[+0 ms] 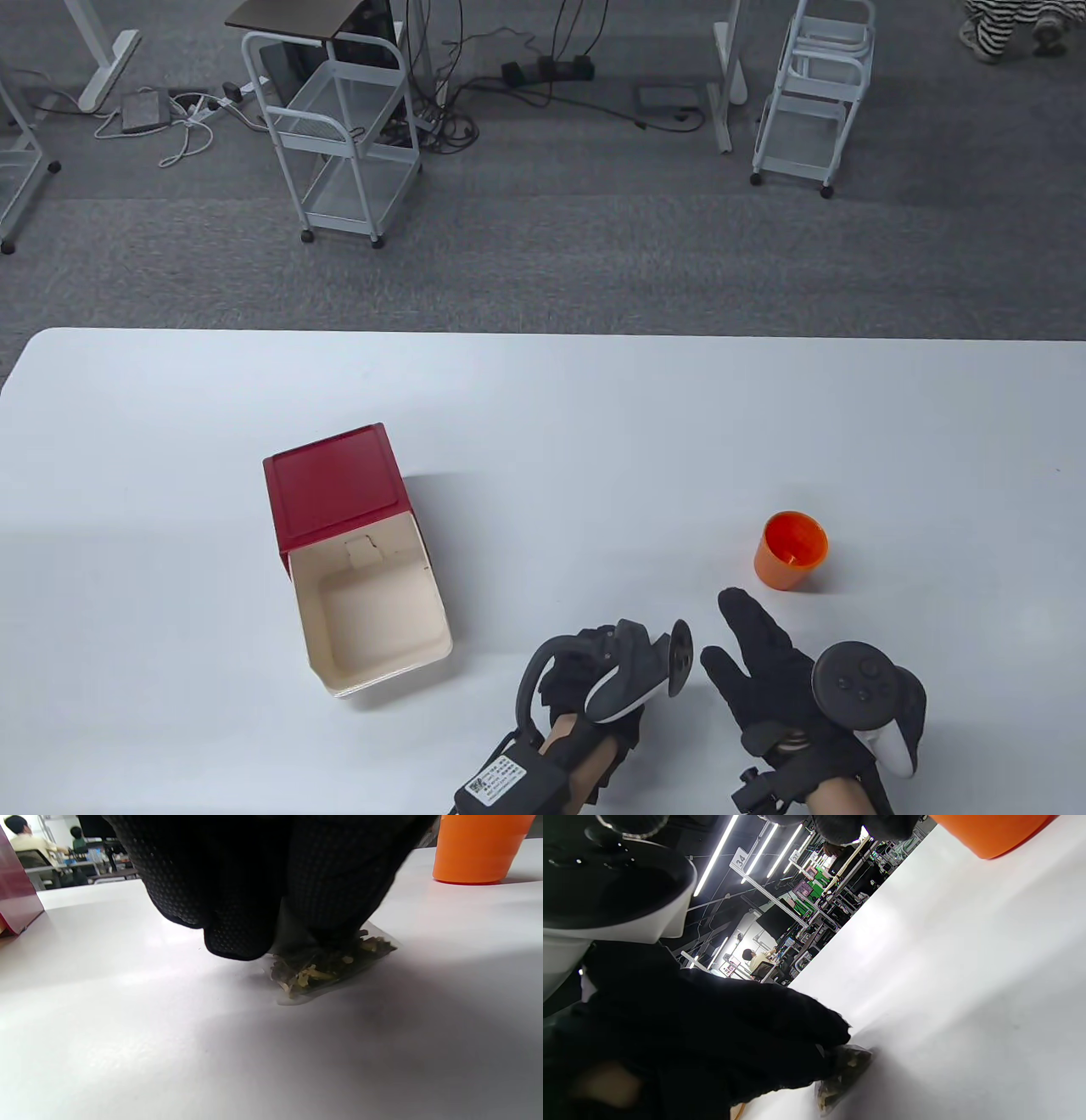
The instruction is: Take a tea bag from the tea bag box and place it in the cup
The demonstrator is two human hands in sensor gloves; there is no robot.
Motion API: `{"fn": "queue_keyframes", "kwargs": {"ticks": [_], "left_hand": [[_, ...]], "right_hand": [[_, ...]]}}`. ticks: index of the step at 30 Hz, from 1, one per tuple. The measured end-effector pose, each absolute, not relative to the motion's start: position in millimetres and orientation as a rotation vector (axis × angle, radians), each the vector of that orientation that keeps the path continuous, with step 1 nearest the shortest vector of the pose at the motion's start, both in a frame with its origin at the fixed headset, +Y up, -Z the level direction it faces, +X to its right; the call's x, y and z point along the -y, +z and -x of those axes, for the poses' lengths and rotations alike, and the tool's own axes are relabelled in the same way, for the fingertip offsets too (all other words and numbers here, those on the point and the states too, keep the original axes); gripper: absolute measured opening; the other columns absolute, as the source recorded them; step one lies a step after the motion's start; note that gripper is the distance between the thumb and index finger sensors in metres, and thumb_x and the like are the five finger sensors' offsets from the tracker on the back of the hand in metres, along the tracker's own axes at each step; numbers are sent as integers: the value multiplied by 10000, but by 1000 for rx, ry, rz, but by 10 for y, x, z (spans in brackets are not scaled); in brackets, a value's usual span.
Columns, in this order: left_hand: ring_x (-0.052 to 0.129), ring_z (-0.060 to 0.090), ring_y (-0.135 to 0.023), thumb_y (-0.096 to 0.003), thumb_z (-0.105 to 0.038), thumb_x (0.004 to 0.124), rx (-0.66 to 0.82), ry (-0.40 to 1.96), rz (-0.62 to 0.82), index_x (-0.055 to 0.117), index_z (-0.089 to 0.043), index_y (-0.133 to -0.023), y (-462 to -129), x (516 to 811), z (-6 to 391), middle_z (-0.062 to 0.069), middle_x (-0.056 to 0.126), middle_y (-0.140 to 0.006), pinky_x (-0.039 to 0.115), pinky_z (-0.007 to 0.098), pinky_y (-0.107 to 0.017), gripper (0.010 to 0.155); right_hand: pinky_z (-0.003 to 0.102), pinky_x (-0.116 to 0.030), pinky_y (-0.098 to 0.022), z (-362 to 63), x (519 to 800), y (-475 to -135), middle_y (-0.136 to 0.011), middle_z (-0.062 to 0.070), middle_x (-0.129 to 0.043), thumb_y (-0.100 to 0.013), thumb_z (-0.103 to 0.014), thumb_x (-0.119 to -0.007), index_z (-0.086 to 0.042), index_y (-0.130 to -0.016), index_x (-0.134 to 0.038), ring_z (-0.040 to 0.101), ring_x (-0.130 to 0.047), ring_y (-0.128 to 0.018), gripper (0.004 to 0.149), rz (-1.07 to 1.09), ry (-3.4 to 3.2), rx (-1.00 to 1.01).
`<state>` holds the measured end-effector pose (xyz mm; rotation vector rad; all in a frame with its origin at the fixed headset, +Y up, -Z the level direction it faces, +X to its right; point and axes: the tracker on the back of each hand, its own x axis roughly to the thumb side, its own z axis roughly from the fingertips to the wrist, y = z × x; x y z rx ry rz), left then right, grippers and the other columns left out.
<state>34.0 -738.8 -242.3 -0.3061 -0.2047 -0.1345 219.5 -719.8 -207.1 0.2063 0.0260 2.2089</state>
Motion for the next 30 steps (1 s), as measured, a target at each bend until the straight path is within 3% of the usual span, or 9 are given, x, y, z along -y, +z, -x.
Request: {"fn": "queue_keyframes", "kwargs": {"ticks": [7,18,30], "left_hand": [[917,302,-898,-454,-475,796,246,12,310,767,-319,-990,-2384,7121,-203,58,812,-1090,808,407,-656,559],[847,321,-951,-487,-508,722,303,531,103,748,-302,-1010,-2262,6622,416,69,780,-1107,744,440,-697,563],[792,361,-979,-496,-590,670,254,941,110,676,-252,-1074,-2106,6837,1091,112,724,-1142,707,464,-711,669]], "right_hand": [[667,-391,-694,-2192,7195,-2067,-1097,250,-463,-475,-626,-640,-120,-1038,-421,560,-506,-954,788,-213,2207,-21],[667,-392,-694,-2192,7197,-2067,-1097,251,-465,-475,-625,-640,-121,-1039,-424,561,-500,-957,787,-217,2204,-18],[668,-393,-693,-2175,7207,-2067,-1097,251,-469,-474,-626,-640,-118,-1038,-427,562,-510,-951,788,-220,2209,-34]]}}
